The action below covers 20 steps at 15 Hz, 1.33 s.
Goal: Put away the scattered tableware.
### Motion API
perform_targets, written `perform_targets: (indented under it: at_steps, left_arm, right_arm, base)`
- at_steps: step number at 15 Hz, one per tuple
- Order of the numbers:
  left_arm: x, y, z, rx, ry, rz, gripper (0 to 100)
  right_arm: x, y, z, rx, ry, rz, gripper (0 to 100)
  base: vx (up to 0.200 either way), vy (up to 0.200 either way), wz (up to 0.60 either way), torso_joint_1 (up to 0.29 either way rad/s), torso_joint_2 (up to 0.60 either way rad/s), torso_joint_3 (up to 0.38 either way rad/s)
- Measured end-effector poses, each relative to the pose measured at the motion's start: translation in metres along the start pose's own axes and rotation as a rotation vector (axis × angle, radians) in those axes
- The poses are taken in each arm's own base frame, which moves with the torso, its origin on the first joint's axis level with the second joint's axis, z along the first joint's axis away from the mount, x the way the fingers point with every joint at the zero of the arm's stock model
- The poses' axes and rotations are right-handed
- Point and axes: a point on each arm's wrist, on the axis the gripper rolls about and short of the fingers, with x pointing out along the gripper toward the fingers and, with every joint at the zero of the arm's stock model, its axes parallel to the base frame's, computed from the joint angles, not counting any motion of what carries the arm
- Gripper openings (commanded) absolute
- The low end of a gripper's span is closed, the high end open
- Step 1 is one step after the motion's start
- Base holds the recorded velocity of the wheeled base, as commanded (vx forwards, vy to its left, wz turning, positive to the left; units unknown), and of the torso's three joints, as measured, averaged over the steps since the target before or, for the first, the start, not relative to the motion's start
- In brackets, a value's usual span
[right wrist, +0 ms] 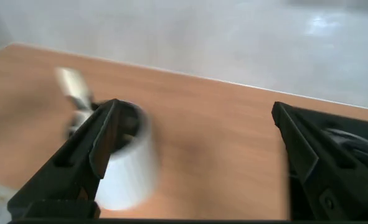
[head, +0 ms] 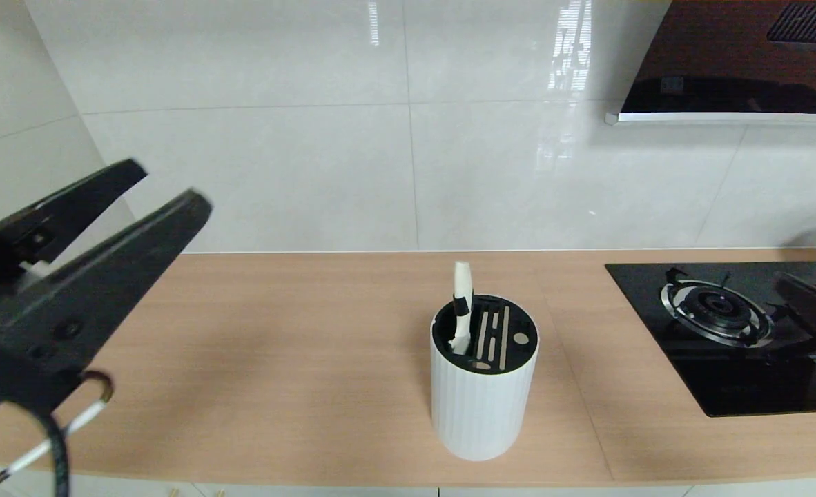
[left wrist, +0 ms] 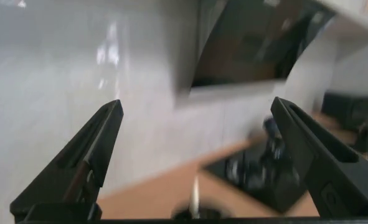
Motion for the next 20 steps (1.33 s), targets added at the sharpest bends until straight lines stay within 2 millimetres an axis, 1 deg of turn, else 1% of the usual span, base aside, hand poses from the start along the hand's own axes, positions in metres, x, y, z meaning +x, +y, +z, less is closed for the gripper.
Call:
perform_targets:
  at_steps: [2,3,4,6,9,10,11,13,15,17,19,20]
  left_arm:
    - [-0.044,0.003,0.001,0.001,0.111,0.069,100]
    - [-0.067,0.003,0.000,-0.001,0.175,0.108,100]
    - [-0.085,0.002,0.000,-0.002,0.217,0.145,100]
    - [-0.118,-0.004,0.012,0.021,0.186,0.232,100]
    - [-0.151,-0.018,0.021,0.071,0.090,0.322,100]
    - [-0.160,-0.023,0.021,0.088,0.065,0.347,100]
    - [-0.167,-0.027,0.019,0.102,0.046,0.367,100]
    - [-0.177,-0.030,0.003,0.116,0.051,0.415,100]
    - [-0.182,-0.031,-0.012,0.112,0.036,0.478,100]
    - [-0.188,-0.034,-0.026,0.112,0.029,0.490,100]
    - [-0.192,-0.030,-0.047,0.121,0.045,0.525,100]
    - [-0.193,-0.025,-0.062,0.159,0.089,0.542,100]
  right_arm:
    - [-0.029,-0.017,-0.009,0.011,-0.036,-0.082,100]
    - [-0.044,-0.024,-0.012,0.009,-0.051,-0.117,100]
    - [-0.057,-0.028,-0.014,0.002,-0.069,-0.156,100]
    - [-0.083,-0.034,-0.015,-0.027,-0.130,-0.244,100]
    - [-0.114,-0.036,-0.017,-0.062,-0.201,-0.356,100]
    - [-0.122,-0.035,-0.019,-0.064,-0.227,-0.394,100]
    - [-0.129,-0.033,-0.027,-0.070,-0.230,-0.419,100]
    - [-0.138,-0.030,-0.052,-0.080,-0.204,-0.442,100]
    - [-0.138,-0.029,-0.078,-0.068,-0.201,-0.469,100]
    - [-0.136,-0.029,-0.098,-0.064,-0.220,-0.468,100]
    - [-0.134,-0.029,-0.113,-0.008,-0.173,-0.428,100]
    - [-0.134,-0.029,-0.120,0.013,-0.135,-0.410,100]
  base:
    - [0.000,0.000,0.00,0.000,0.00,0.000]
    - [0.000,0.000,0.00,0.000,0.00,0.000]
    - [0.000,0.000,0.00,0.000,0.00,0.000]
    - [0.000,0.000,0.00,0.000,0.00,0.000]
    - [0.000,0.000,0.00,0.000,0.00,0.000]
    - [0.000,0.000,0.00,0.000,0.00,0.000]
    - [0.000,0.000,0.00,0.000,0.00,0.000]
    - [0.000,0.000,0.00,0.000,0.00,0.000]
    - [0.000,0.000,0.00,0.000,0.00,0.000]
    - [0.000,0.000,0.00,0.000,0.00,0.000]
    - [0.000,0.000,0.00,0.000,0.00,0.000]
    - [0.000,0.000,0.00,0.000,0.00,0.000]
